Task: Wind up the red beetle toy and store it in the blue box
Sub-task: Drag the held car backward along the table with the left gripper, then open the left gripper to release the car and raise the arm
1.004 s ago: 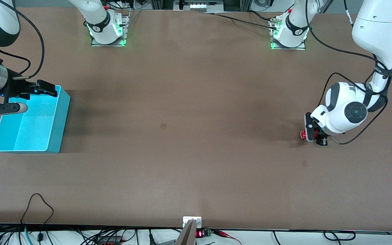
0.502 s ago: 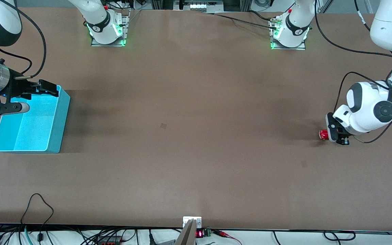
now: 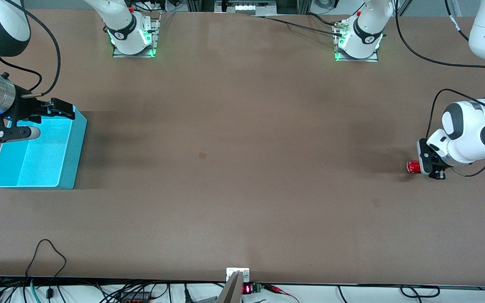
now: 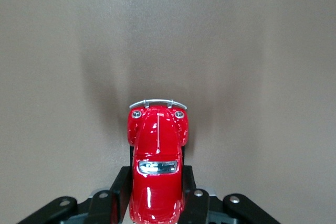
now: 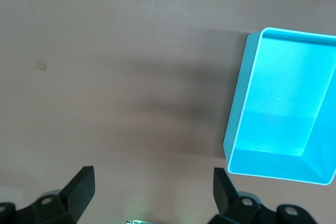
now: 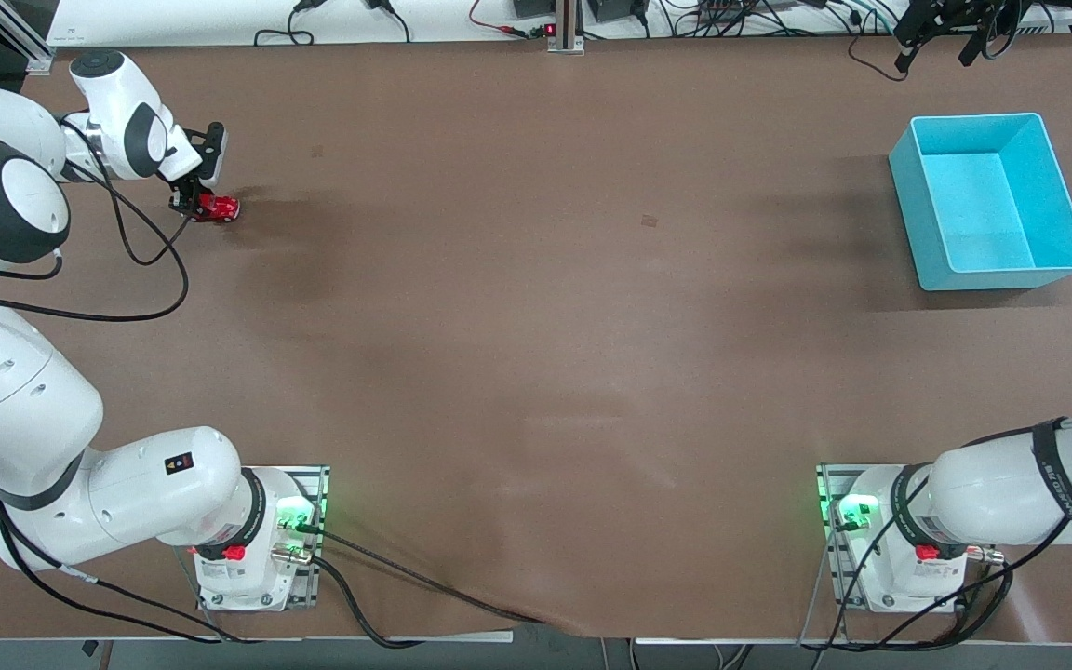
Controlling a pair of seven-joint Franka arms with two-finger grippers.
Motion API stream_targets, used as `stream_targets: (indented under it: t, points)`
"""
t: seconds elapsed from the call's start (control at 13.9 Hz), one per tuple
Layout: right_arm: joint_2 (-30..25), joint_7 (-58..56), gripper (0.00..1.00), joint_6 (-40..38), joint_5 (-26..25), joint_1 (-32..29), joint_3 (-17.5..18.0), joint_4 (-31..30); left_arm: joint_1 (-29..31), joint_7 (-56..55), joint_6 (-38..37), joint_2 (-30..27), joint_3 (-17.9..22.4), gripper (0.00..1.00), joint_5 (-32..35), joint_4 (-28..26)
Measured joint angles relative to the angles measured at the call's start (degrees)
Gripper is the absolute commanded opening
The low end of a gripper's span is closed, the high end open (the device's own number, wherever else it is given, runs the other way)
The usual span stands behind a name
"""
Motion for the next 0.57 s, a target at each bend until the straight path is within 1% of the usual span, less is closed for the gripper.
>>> stream_targets:
  t: [0.36, 0.57]
  points:
    - [0.00, 0.00, 1.00, 0.00, 0.00, 0.00, 0.00, 0.00, 0.28, 1.40, 1.09, -0.05, -0.85, 1.00, 0.00, 0.80]
    - [0.00, 0.00, 1.00, 0.00, 0.00, 0.01, 0.01, 0.00, 0.27, 1.24, -1.17, -1.88, -2.00, 1.00, 0.00, 1.97]
